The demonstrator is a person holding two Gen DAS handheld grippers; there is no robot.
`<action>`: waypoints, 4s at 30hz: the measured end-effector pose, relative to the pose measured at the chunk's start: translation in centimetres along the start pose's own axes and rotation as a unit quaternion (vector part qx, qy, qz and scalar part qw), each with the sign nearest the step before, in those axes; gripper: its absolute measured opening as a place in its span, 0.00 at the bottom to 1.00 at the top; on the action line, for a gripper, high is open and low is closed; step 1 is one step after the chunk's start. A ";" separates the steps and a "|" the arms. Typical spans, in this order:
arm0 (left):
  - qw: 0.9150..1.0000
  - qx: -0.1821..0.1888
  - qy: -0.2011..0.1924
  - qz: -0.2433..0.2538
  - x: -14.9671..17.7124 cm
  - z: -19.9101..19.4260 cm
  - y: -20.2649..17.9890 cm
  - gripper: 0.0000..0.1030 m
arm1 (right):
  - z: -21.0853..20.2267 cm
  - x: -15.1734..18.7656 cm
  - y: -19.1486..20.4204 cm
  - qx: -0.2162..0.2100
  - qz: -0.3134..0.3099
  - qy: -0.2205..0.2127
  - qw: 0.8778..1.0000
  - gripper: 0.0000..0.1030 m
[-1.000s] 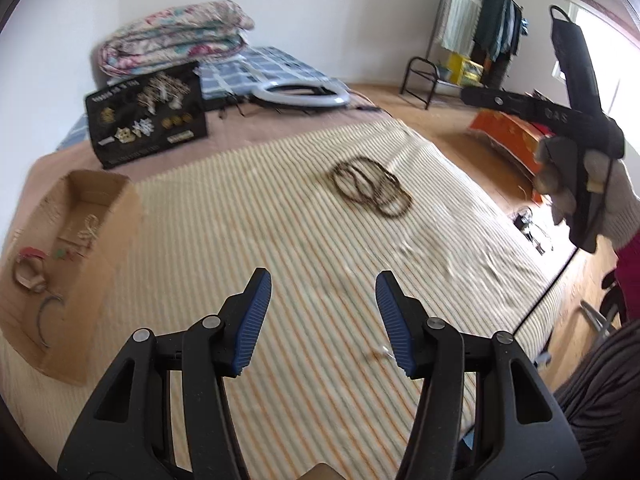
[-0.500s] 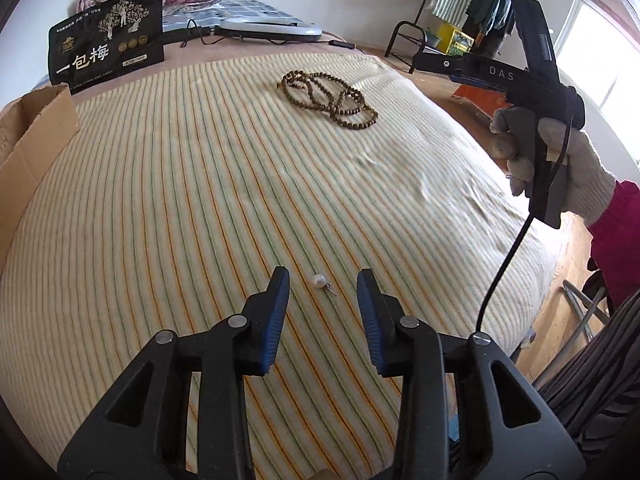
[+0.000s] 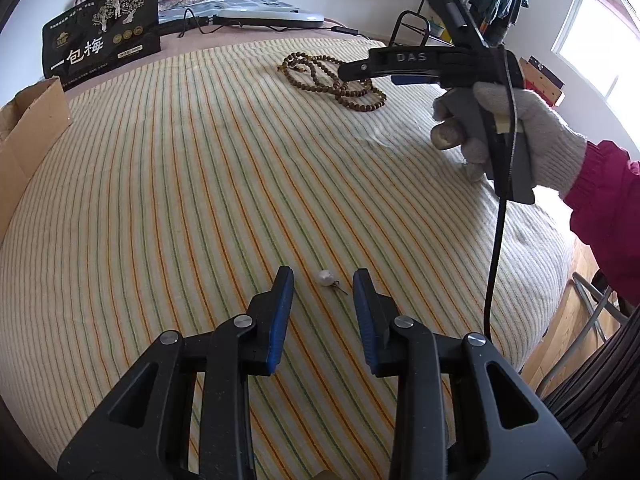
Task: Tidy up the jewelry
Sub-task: 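Close left tool on white pearl bead while right tool grasps brown wooden bead necklace, then lift and carry bead with left tool to box while right tool carries necklace there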
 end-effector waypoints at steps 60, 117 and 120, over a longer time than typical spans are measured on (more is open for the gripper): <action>0.998 -0.017 -0.060 -0.010 -1.4 -3.9 0.5 0.16 | -10.5 -4.0 1.0 0.026 -0.018 -0.053 0.998 0.10; 0.932 -0.213 -0.262 -0.128 -3.2 -28.5 21.3 0.16 | -15.8 -10.1 29.0 -0.143 -0.135 -0.126 0.972 0.10; 0.928 -0.223 -0.265 -0.134 -3.3 -29.0 22.8 0.16 | -15.0 -10.7 30.8 -0.152 -0.144 -0.126 0.970 0.10</action>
Point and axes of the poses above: each gripper's, at about its wrist camera, not at the fingertips, and z roughly the way its jaws point, y to its left, x to its underside, the point moved 3 cm from there along z, roughly the way its jaws point, and after that the axes turned 8 degrees about x, right-handed, at the moved point
